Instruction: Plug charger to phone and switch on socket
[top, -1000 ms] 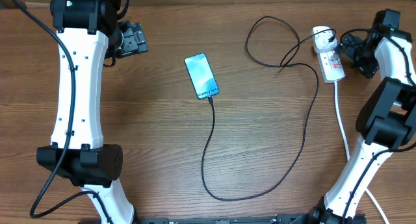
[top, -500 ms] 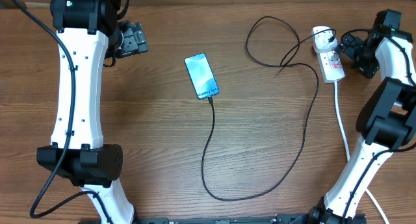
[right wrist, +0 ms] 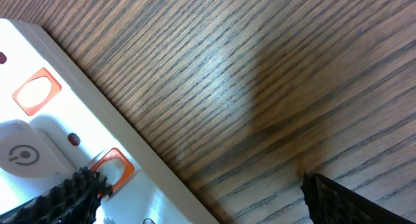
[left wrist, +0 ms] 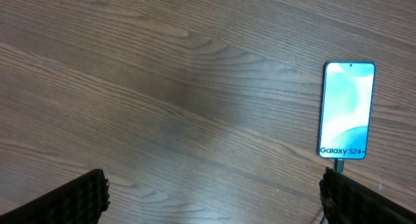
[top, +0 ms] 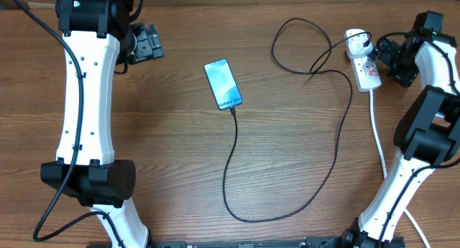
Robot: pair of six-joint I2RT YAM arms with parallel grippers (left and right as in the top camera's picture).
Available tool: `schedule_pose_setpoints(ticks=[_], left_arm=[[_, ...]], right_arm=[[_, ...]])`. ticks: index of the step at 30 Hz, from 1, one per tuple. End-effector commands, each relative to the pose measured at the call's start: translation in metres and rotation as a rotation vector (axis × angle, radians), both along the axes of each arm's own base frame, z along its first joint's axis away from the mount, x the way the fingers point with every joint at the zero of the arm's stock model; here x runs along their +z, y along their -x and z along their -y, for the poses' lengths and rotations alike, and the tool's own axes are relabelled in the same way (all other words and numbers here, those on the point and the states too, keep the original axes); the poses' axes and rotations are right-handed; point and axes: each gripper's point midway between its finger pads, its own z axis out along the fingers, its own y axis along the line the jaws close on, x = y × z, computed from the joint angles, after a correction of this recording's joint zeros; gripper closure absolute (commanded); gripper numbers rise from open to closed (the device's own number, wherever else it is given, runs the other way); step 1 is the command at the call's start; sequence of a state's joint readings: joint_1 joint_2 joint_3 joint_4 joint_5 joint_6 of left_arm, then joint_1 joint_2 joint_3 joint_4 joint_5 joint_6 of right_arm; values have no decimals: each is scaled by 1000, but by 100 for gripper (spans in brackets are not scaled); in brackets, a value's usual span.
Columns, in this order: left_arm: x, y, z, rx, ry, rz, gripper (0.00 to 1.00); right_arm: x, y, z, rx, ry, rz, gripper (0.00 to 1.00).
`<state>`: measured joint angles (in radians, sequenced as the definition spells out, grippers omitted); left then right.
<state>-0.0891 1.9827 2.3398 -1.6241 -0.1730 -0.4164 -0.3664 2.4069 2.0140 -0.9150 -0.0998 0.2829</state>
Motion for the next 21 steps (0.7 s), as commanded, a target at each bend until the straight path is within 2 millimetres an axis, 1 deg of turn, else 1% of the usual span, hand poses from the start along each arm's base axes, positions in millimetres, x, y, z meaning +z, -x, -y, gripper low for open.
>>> schedule_pose_setpoints(ticks=[1,8,10,12,14,16,21], left_arm=[[-4,-1,-3,16,-7,-9,0],[-4,-1,-3,16,-7,-9,0],[-4,-1,-3,16,-7,-9,0],[-4,-1,-3,16,-7,-9,0],[-4,-1,-3,16,-7,-9,0],[-4,-1,-3,16,-7,-9,0],[-4,-1,-3,16,-7,-9,0]], right_arm=[[-9,-2,-15,53,-28,-9,0],[-10,-3,-15,52,-27,-6,0],[-7,-4,-15,53,-27,-3,0],[1,-4,-14,52,-25,2,0],[13,-6,-14,52,-19,15,0],[31,-7,-13,51,-11,37,0],[90,-6,-14,49,21,122,0]])
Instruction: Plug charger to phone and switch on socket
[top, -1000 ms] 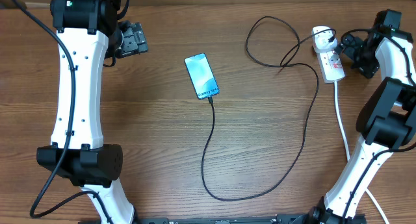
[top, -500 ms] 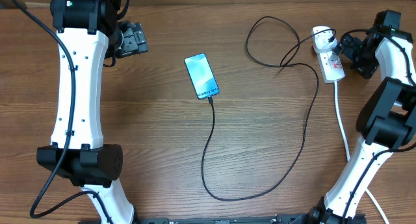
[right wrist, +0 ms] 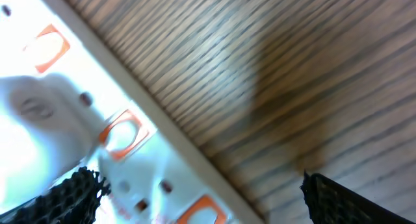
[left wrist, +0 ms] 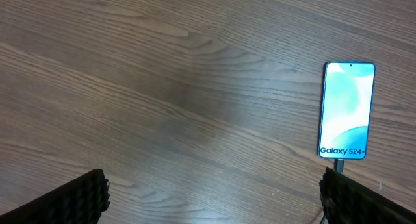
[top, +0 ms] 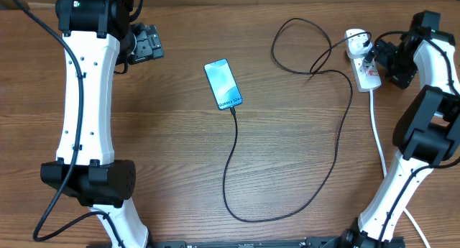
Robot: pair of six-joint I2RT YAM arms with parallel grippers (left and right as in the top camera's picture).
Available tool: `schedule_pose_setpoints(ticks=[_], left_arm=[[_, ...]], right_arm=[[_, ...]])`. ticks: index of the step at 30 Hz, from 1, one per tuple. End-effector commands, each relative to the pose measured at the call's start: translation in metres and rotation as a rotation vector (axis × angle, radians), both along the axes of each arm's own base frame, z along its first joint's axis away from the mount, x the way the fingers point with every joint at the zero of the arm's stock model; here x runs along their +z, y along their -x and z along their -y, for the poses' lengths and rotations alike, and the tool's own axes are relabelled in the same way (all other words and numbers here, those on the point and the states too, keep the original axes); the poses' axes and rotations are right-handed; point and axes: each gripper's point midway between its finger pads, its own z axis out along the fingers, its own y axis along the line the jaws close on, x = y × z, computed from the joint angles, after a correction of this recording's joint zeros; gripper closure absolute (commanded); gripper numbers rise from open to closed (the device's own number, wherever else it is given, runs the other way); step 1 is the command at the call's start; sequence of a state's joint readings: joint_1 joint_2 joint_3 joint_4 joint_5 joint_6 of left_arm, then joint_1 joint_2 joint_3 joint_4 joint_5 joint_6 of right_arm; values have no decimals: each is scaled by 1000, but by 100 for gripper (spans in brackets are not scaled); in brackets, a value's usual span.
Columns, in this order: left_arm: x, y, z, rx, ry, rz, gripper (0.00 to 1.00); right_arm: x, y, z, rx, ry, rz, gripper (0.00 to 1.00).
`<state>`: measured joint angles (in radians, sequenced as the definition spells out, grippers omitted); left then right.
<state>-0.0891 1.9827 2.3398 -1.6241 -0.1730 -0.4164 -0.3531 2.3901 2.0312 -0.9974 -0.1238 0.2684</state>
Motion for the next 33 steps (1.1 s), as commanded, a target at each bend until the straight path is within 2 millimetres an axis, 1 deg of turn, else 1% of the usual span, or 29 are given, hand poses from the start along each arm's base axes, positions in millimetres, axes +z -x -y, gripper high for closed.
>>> schedule_pose_setpoints(ticks=[1,3,6,7,9,11,12,16,18,22,24,27,31,33], left_arm=[[-4,-1,-3,16,-7,-9,0],[-4,-1,-3,16,-7,-9,0],[-4,-1,-3,16,-7,-9,0],[-4,-1,-3,16,-7,-9,0],[-4,-1,-3,16,-7,-9,0],[-4,-1,-3,16,-7,-9,0],[-4,-1,-3,16,-7,-9,0],[-4,-1,-3,16,-7,-9,0],[-4,-1,-3,16,-7,-9,0],[-4,-1,-3,16,-7,-9,0],[-4,-1,-3,16,-7,-9,0],[-4,-1,-3,16,-7,-9,0],[-4,-1,-3,16,-7,-9,0],[-4,-1,-3,16,-7,-9,0]], right_arm=[[97,-13,1,14,61,183,0],[125,-8,-1,14,75,221,0],[174,6,-6,11,97,285,0],[185,10,-7,11,102,298,0],[214,24,-12,-11,103,332,0],[238,38,-18,-33,100,357,0],[252,49,-22,-36,101,366,0],[281,88,-40,-46,75,362,0],[291,110,-50,-41,58,346,0],[304,149,-65,-41,42,306,0],[308,170,-72,-42,34,281,0],[310,195,-81,-40,24,248,0],[309,221,-98,-17,9,231,0],[308,230,-106,-1,9,239,0]])
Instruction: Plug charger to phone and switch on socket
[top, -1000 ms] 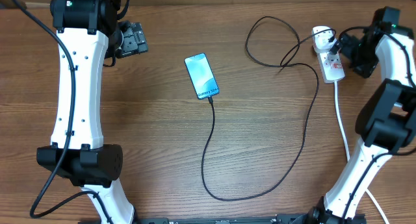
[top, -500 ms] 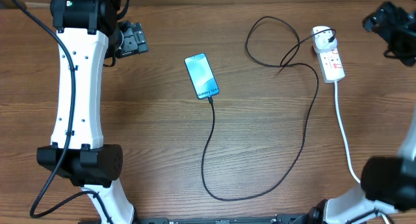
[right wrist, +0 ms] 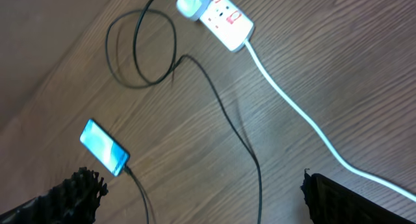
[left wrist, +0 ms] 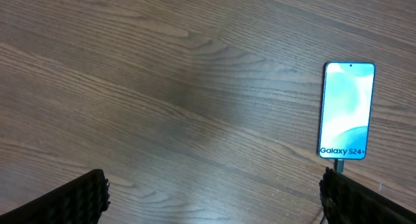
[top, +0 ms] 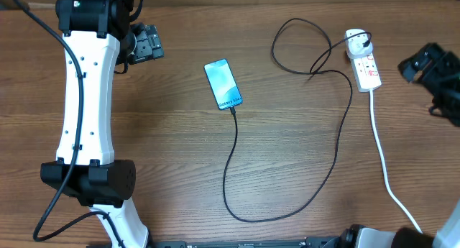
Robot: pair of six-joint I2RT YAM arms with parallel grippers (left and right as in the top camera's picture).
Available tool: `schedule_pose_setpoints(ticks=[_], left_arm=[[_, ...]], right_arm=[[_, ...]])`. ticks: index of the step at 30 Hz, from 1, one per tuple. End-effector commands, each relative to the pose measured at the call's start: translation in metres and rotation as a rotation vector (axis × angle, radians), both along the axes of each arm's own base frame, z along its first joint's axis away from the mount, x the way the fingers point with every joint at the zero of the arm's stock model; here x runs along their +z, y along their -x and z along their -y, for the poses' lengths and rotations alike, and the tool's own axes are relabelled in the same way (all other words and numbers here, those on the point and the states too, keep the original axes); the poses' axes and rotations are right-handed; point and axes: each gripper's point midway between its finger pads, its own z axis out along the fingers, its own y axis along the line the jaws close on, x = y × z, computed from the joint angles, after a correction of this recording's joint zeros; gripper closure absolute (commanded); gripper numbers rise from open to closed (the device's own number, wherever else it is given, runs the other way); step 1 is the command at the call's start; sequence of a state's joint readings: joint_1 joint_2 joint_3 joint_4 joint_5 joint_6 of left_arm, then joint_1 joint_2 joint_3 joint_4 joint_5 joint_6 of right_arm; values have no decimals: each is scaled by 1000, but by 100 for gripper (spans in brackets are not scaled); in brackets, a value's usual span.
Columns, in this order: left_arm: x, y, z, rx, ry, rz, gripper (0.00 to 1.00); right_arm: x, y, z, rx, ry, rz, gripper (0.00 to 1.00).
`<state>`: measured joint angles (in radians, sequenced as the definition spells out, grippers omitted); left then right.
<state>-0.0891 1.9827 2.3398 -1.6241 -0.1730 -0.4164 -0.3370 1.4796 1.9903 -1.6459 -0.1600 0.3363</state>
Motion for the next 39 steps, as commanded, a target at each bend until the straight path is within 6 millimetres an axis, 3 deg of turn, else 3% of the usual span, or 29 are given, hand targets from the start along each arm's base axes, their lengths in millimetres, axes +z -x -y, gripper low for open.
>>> schedule_pose_setpoints(ticks=[1,6,13,18,39], left_arm=[[-4,-1,-3,16,-7,-9,0],[-4,-1,-3,16,-7,-9,0],[-4,-1,-3,16,-7,-9,0],[-4,-1,-3,16,-7,-9,0],[-4,-1,-3,16,-7,-9,0]], right_arm=[[3,19,-19,42,-7,27,0],[-2,44,-48,111,-55,40,0],[-37,72,-71,158,-135,-89,0],[-53,73,-72,158,-152,-145,0],[-66,64,-69,189,-142,-188,0]])
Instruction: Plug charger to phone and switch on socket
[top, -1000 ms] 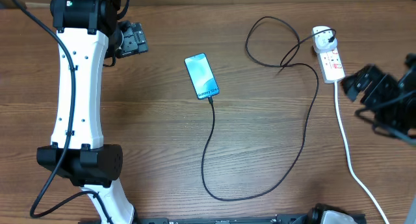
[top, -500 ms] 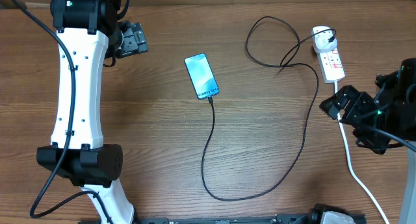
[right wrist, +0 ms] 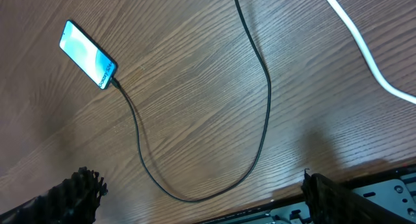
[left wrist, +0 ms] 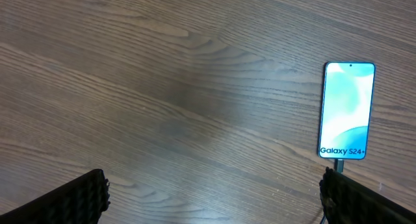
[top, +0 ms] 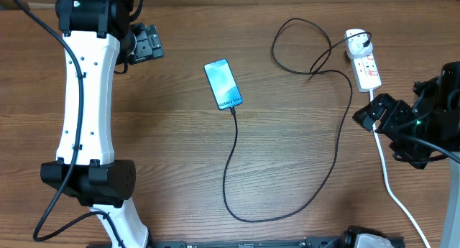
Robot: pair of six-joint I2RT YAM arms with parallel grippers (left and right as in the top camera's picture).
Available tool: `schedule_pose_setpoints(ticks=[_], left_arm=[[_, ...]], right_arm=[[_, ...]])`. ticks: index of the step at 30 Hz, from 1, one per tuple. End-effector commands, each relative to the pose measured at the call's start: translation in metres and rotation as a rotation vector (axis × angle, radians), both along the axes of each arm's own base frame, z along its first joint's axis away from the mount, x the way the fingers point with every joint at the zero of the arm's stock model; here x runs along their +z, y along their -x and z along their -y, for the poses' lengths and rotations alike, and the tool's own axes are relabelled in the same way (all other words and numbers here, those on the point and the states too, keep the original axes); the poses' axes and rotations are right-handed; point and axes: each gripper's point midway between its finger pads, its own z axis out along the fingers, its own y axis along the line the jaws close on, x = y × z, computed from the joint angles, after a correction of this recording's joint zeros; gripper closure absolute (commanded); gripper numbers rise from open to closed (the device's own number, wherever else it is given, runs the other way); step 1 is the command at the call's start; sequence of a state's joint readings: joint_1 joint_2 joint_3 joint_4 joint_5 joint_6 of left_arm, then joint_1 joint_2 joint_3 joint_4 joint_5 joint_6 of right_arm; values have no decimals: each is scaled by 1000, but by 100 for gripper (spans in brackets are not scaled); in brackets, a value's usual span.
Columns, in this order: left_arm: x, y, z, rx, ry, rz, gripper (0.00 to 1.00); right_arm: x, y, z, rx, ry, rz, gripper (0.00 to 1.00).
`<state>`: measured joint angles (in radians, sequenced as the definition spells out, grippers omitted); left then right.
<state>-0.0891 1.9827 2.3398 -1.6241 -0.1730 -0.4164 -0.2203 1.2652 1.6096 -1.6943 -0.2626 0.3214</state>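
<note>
The phone (top: 223, 84) lies face up mid-table with its screen lit, and shows again as the phone (left wrist: 348, 110) and the phone (right wrist: 88, 53). A black charger cable (top: 228, 162) is plugged into its lower end, loops down and round, and runs up to the charger plug (top: 356, 37) in the white socket strip (top: 366, 67) at the back right. My right gripper (top: 382, 114) hangs open above the table, in front of the strip, with nothing in it. My left gripper (top: 147, 43) stays open at the back left, well left of the phone.
The strip's white lead (top: 382, 158) runs down the right side toward the front, passing under my right gripper. The cable's wide loop (right wrist: 260, 120) covers the middle right. The table's front edge (right wrist: 364, 195) shows in the right wrist view.
My right gripper has moved from the far right edge, beside the strip, to a spot nearer the front and further left. Its camera has lost the strip. Phone, cable and left arm are unchanged.
My right gripper was open right over the socket strip, next to its orange switches, and stayed close there a moment later. Then it was lifted off to the right, and now it hangs in front of the strip. The phone stayed lit and plugged throughout.
</note>
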Motion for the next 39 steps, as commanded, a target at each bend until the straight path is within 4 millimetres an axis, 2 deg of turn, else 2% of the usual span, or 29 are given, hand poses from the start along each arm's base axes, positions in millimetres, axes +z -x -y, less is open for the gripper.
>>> schedule_pose_setpoints(ticks=[1,7,14,19,24,28,33,39], left_arm=[[-4,-1,-3,16,-7,-9,0],[-4,-1,-3,16,-7,-9,0],[-4,-1,-3,16,-7,-9,0],[-4,-1,-3,16,-7,-9,0],[-4,-1,-3,16,-7,-9,0],[-4,-1,-3,16,-7,-9,0],[-4,-1,-3,16,-7,-9,0],[-4,-1,-3,16,-7,-9,0]], right_arm=[[-7,-5,-1,24,6,5,0],[-5,-17,6,33,81,137,0],[10,-17,-11,211,177,383,0],[16,-2,-24,307,238,557,0],[6,12,-26,305,254,630,0],[-16,3,-25,304,256,640,0],[-27,-8,-31,319,244,738,0],[-25,-1,-34,315,272,891,0]])
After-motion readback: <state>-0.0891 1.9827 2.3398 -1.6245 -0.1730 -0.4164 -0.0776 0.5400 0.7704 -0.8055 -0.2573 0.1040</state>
